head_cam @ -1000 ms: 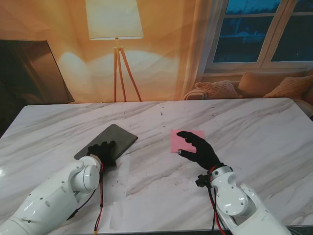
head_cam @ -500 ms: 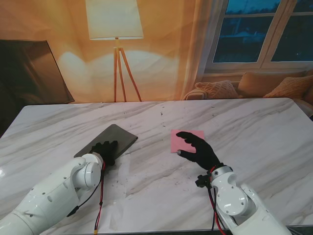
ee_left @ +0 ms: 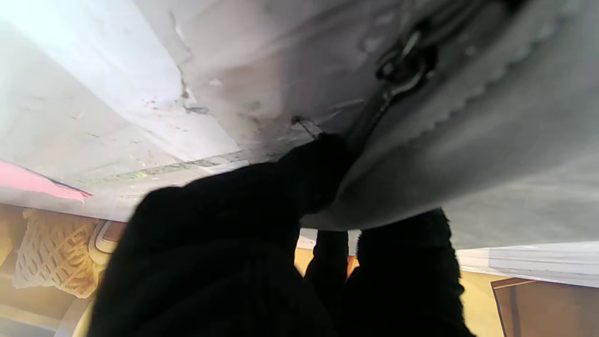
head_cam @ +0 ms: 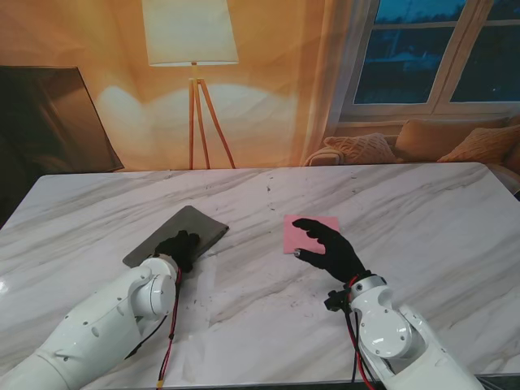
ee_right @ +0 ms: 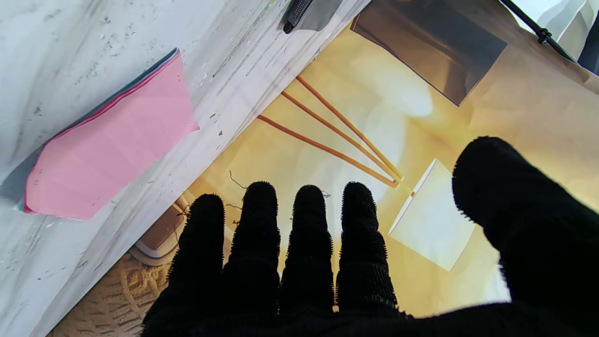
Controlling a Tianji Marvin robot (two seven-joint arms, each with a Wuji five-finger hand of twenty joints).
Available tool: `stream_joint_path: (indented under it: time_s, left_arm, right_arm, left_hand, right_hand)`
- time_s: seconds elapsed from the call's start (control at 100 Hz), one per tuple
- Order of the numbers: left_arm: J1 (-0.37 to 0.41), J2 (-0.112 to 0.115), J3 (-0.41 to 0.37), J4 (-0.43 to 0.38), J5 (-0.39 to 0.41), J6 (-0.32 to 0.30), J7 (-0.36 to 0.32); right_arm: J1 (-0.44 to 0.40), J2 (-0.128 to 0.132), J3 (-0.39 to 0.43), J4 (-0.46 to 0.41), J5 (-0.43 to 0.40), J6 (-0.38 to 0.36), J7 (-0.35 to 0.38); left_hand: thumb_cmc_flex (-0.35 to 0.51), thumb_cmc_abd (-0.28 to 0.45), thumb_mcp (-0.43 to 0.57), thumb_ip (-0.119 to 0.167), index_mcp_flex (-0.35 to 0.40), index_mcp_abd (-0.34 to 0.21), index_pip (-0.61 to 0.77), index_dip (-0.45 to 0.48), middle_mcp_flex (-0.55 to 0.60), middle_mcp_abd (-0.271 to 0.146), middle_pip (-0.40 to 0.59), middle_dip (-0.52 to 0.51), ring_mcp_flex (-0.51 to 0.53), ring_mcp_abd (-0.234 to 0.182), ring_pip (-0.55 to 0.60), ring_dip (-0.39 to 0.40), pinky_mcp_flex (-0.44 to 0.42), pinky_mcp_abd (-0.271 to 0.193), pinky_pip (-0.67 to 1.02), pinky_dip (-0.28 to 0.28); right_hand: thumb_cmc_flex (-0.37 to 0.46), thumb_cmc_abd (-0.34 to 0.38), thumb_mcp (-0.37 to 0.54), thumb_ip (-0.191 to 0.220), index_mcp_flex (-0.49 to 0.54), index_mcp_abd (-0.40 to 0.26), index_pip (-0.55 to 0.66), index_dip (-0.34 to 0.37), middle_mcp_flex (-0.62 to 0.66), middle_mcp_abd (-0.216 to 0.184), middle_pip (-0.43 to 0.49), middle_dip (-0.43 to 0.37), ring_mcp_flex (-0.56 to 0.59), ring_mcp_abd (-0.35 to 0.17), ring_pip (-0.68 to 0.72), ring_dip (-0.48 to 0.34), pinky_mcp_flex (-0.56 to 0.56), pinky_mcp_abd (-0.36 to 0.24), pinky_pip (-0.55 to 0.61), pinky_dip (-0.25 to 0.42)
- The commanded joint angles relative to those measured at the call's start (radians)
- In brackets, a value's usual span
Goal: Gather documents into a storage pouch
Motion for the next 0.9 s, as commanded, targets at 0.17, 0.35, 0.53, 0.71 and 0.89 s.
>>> stream_joint_path:
  time_s: [0.17,0.35,0.53,0.71,0.89]
  left_arm:
    - [0.03,-0.013,-0.019,0.038,-0.007,0.004,0.015]
    - [0.036,-0.023,-0.035,0.052,-0.001,0.006,0.072]
    - [0.039,-0.027,-0.05,0.059,0.008,0.004,0.106]
    - [0.057,-0.027,-0.083,0.04,0.018,0.01,0.125]
    - [0.094,-0.013,-0.139,-0.022,0.06,0.009,0.121]
  right_arm:
    - [0.0,-0.001,-0.005,-0.002,0.003,0.009,0.017]
    - [0.0,-0.001,-0.007,-0.002,0.005,0.011,0.021]
    - [0.001,-0.001,-0.008,-0.002,0.005,0.012,0.022]
    - [0.001,0.0,-0.009,-0.002,0.006,0.014,0.024]
    - [0.001,0.0,-0.01,-0.002,0.007,0.015,0.025]
  left_hand:
    - [0.168,0.064,-0.115,0.002,0.202,-0.002,0.186,-0.006,0.138,0.004,0.058,-0.018,0.078,0.004,0.058,0.015,-0.004,-0.128,0.055,0.0]
    - [0.198,0.113,-0.179,0.003,0.355,-0.009,0.257,0.004,0.319,0.044,0.088,0.055,0.079,0.041,0.051,0.051,0.014,-0.118,0.053,0.053]
    - [0.181,0.113,-0.186,-0.01,0.503,-0.039,0.54,0.055,0.539,0.045,0.031,0.389,0.142,0.02,0.116,0.081,0.081,-0.088,0.075,0.068]
    - [0.207,0.168,-0.268,-0.015,0.476,-0.05,0.767,0.197,0.541,0.049,0.083,0.469,0.144,-0.005,0.157,0.154,0.072,-0.067,0.051,0.209]
    - [0.237,0.207,-0.328,-0.011,0.47,-0.041,0.765,0.366,0.546,0.057,0.108,0.485,0.14,-0.003,0.177,0.182,0.05,-0.055,0.041,0.309]
  right_hand:
    - [-0.025,0.026,-0.02,0.009,-0.023,-0.012,-0.007,0.007,-0.023,-0.014,-0.005,0.008,-0.016,-0.011,-0.017,0.012,0.003,-0.01,0.012,0.023]
    - [-0.026,0.03,-0.022,0.01,-0.023,-0.012,-0.007,0.007,-0.023,-0.016,-0.006,0.008,-0.016,-0.011,-0.017,0.013,0.003,-0.01,0.011,0.025]
    - [-0.028,0.033,-0.023,0.01,-0.022,-0.014,-0.007,0.008,-0.023,-0.015,-0.006,0.009,-0.016,-0.012,-0.017,0.013,0.003,-0.009,0.011,0.027]
    - [-0.028,0.035,-0.024,0.011,-0.022,-0.014,-0.007,0.008,-0.023,-0.016,-0.006,0.009,-0.016,-0.013,-0.017,0.014,0.003,-0.009,0.01,0.029]
    - [-0.029,0.037,-0.024,0.011,-0.018,-0.015,-0.006,0.009,-0.023,-0.016,-0.006,0.009,-0.016,-0.014,-0.017,0.014,0.004,-0.01,0.011,0.03]
